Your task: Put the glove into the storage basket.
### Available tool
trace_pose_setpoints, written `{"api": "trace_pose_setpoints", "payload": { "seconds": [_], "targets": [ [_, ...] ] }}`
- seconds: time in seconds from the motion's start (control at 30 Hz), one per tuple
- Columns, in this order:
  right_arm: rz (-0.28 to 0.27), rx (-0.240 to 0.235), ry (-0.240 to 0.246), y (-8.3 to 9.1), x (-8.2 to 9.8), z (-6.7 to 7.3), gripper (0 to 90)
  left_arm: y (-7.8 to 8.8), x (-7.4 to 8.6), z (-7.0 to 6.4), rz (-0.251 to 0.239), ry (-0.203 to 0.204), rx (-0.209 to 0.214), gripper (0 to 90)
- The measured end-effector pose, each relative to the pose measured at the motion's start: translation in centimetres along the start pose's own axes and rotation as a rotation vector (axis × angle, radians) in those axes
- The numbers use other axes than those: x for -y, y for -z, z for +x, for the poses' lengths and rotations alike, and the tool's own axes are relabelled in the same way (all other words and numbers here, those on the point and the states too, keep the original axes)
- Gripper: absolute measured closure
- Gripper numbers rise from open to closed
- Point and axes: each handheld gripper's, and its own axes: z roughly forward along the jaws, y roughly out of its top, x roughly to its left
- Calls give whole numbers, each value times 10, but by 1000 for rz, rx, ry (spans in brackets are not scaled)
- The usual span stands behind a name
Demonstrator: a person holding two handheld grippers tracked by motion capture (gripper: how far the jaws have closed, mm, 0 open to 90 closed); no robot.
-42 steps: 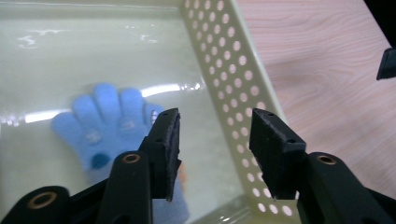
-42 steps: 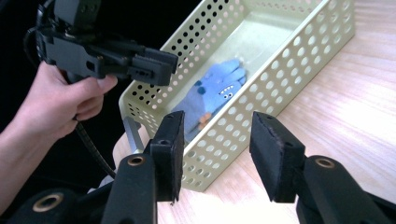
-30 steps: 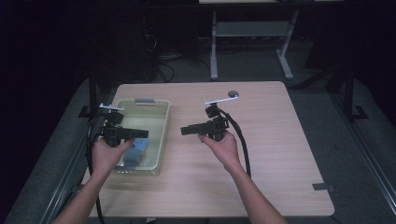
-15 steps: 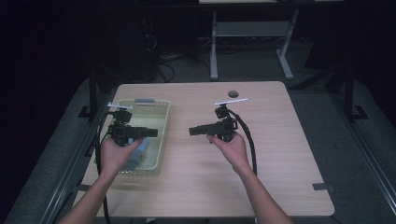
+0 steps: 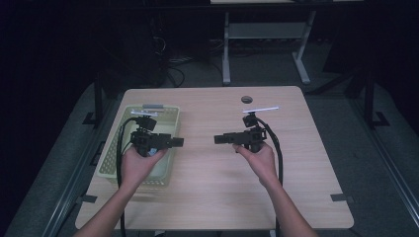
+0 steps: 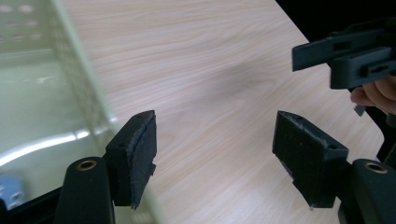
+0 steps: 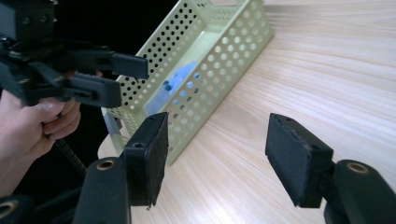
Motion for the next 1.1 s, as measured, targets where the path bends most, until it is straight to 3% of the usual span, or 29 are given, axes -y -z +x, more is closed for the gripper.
{"api": "trace_pose_setpoints", "payload": {
  "seconds": [0.37,0.63,1.1],
  "targets": [
    [-23,52,-9,28,12,-13,366,-25,0,-29,9,-44,29,289],
    [-37,92,-39,51,24,-28,352,-42,5,-47,6,-58,83,286],
    [-56,128,-85,76,50,-53,335,-67,21,-70,21,-88,115,284]
  ]
}}
